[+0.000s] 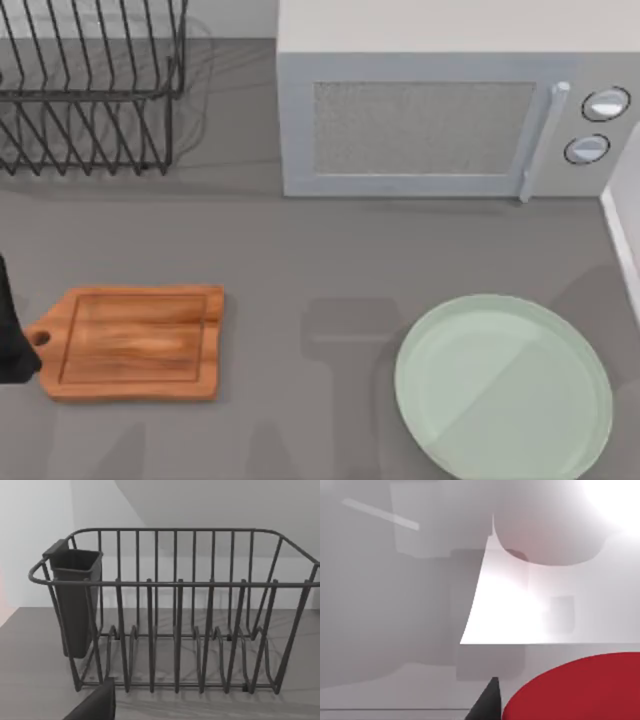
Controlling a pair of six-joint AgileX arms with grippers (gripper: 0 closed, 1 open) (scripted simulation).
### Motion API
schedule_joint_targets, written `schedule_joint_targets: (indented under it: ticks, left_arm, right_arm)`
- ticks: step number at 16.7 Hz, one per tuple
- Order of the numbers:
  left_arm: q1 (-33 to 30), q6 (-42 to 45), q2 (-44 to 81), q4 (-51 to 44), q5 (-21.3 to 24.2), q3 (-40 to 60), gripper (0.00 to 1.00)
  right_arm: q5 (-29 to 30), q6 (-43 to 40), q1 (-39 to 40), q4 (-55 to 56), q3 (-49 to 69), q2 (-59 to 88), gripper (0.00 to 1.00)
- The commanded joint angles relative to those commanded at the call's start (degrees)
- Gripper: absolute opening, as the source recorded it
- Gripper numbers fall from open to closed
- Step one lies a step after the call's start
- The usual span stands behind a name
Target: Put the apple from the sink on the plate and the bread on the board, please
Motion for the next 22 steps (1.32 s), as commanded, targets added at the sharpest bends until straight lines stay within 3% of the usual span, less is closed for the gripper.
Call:
schedule_joint_targets:
  ticks: [11, 16, 22]
  left_arm:
    - [0.00, 0.00, 0.00, 0.00, 0.00, 0.00, 1.00]
    - [0.00, 0.00, 0.00, 0.00, 0.00, 0.00, 1.00]
    - [0.00, 0.00, 0.00, 0.00, 0.00, 0.00, 1.00]
  right_arm:
    - [0.15, 2.18, 1.87, -4.48, 2.25, -4.97, 0.00]
    - [0.67, 11.48, 10.26, -8.88, 0.19, -10.18, 0.00]
    - [1.18, 27.74, 25.94, -15.40, -4.37, -17.12, 0.00]
